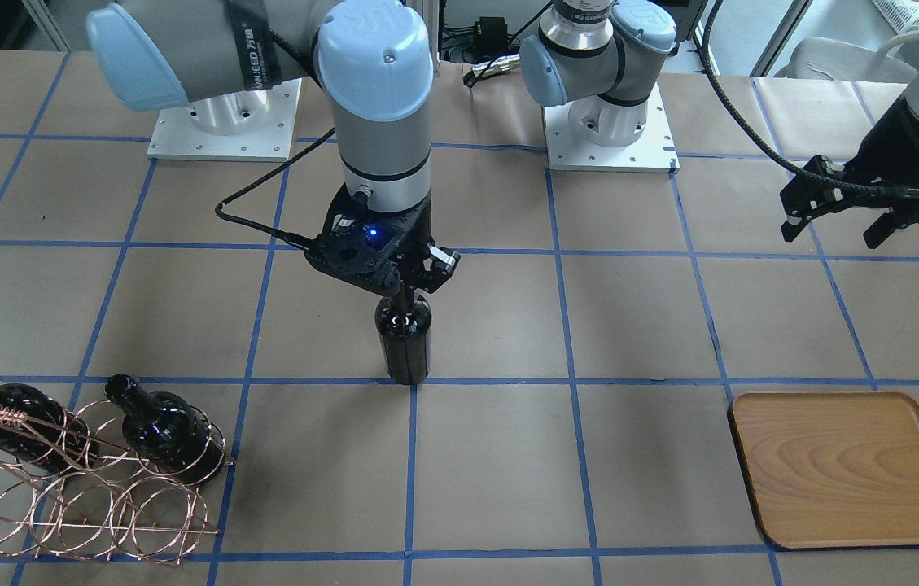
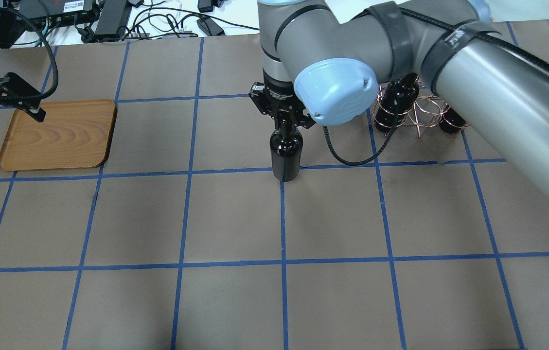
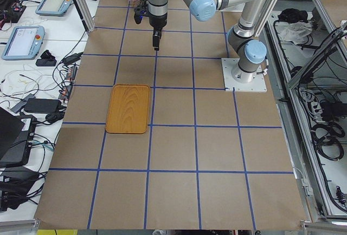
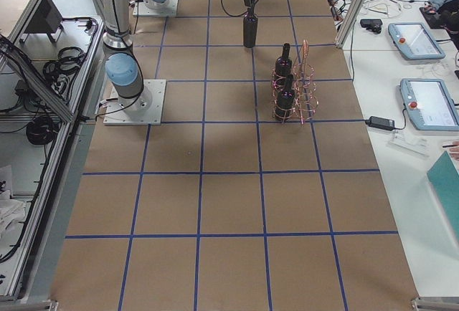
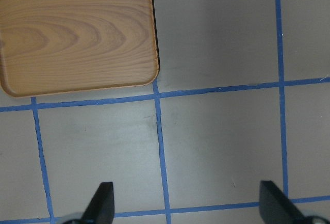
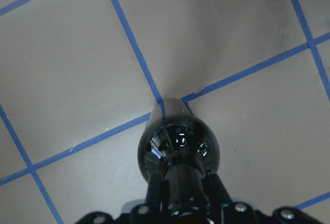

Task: Take wine from basket and place on tray
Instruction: 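Carry the bottle out of the rack toward the table center with the right gripper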

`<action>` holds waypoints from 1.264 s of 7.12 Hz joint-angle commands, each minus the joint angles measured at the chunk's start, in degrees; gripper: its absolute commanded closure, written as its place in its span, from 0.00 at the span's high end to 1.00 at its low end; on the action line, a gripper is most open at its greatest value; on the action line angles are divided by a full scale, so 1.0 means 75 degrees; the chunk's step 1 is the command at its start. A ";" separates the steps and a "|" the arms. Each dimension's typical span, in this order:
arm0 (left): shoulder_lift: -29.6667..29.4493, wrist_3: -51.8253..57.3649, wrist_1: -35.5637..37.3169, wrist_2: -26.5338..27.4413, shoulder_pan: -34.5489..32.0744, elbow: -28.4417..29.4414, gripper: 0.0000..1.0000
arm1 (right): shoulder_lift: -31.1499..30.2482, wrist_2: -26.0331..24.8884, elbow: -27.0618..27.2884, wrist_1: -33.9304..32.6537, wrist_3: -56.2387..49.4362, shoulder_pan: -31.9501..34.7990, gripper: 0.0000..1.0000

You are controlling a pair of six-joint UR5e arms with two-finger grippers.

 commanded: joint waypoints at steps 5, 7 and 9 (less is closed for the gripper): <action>-0.0001 0.0001 0.0003 0.0009 0.0002 -0.0017 1.00 | 0.0343 0.0078 -0.0266 -0.0024 0.1117 0.0667 0.09; -0.0001 0.0001 0.0003 0.0009 0.0002 -0.0017 1.00 | 0.0402 0.0090 -0.0290 -0.0024 0.1188 0.0690 0.10; 0.0034 -0.0022 -0.0043 0.0126 -0.0009 -0.0029 1.00 | 0.0402 0.0090 -0.0290 -0.0024 0.1188 0.0702 0.13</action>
